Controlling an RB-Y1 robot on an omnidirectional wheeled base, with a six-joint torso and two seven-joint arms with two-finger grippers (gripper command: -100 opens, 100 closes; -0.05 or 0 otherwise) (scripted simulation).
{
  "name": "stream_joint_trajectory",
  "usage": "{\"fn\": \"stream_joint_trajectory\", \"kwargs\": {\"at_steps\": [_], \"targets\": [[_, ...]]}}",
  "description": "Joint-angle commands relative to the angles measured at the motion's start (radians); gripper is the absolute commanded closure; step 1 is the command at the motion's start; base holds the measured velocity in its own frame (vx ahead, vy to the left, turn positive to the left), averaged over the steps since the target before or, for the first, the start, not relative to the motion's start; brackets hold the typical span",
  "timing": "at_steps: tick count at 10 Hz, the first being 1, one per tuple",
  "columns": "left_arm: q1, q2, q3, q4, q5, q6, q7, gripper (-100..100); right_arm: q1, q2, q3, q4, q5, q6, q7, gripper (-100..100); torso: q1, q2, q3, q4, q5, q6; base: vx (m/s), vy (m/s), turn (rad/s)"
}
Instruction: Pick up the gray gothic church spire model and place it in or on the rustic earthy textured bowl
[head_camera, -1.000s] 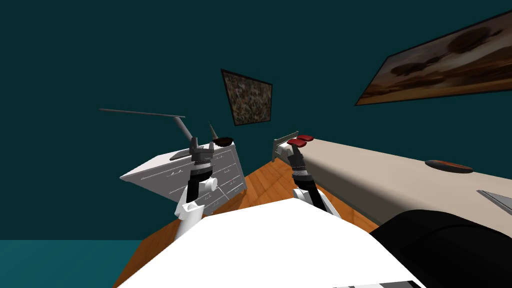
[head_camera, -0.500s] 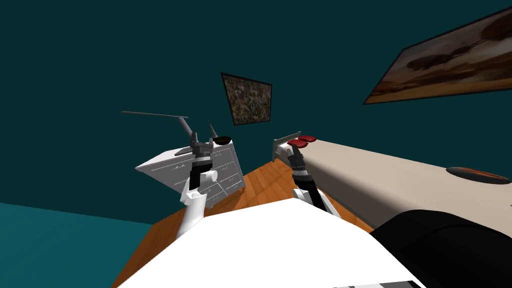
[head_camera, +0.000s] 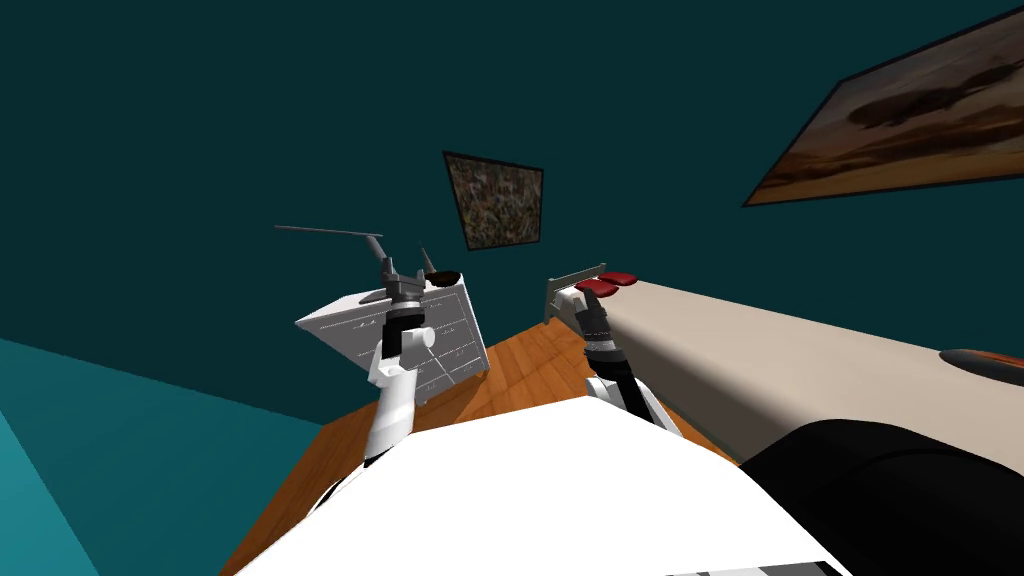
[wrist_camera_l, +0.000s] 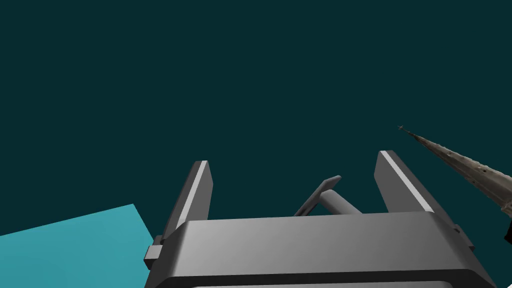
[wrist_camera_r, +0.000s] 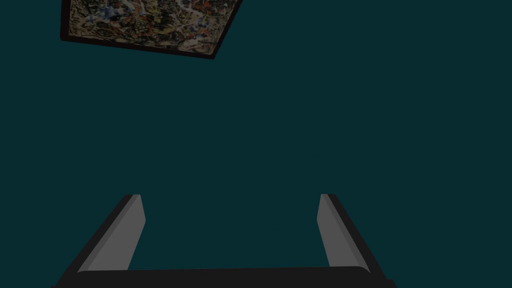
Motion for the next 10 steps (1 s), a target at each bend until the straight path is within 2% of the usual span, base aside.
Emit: {"fn": "stream_joint_trajectory", "kwargs": {"at_steps": [1,3,4,5,6,7,8,10], "targets": [[-0.050,0.000,0.031,0.050,0.010,0.050,0.025,-100,0.000,0.000,0.000,0.000,0.000,0.000,0.000,0,0.000,0.000,0.000,0.000,0.000,0.000,-0.054,-0.113,0.174],[-0.092,0.000,0.031,0.056,0.010,0.050,0.025,-100,0.000,0.000,0.000,0.000,0.000,0.000,0.000,0,0.000,-0.001,0.000,0.000,0.000,0.000,-0.041,-0.066,0.018],[-0.125,-0.003,0.057,0.097,0.018,0.093,0.048,-100,0.000,0.000,0.000,0.000,0.000,0.000,0.000,0,0.003,-0.002,-0.001,-0.001,0.001,0.000,-0.043,-0.077,0.150],[-0.152,-0.003,0.057,0.106,0.018,0.093,0.048,-100,0.000,0.000,0.000,0.000,0.000,0.000,0.000,0,0.002,-0.002,-0.001,-0.001,0.001,-0.001,-0.041,-0.086,0.087],[-0.183,-0.006,0.083,0.144,0.025,0.136,0.071,-100,0.000,0.000,0.000,0.000,0.000,0.000,0.000,0,0.001,-0.002,-0.001,-0.001,0.000,0.000,-0.051,-0.094,0.148],[-0.217,-0.006,0.083,0.158,0.025,0.138,0.071,-100,0.000,0.000,0.000,0.000,0.000,0.000,0.000,0,0.001,-0.001,-0.001,-0.001,0.000,0.000,-0.056,-0.090,0.076],[-0.253,-0.008,0.107,0.200,0.031,0.179,0.095,-100,0.000,0.000,0.000,0.000,0.000,0.000,0.000,0,0.001,-0.001,-0.001,0.000,0.000,0.000,-0.064,-0.087,0.148],[-0.293,-0.008,0.107,0.212,0.031,0.185,0.095,-100,0.000,0.000,0.000,0.000,0.000,0.000,0.000,0,0.002,-0.001,-0.001,0.000,0.001,0.000,-0.033,-0.047,0.029]]}}
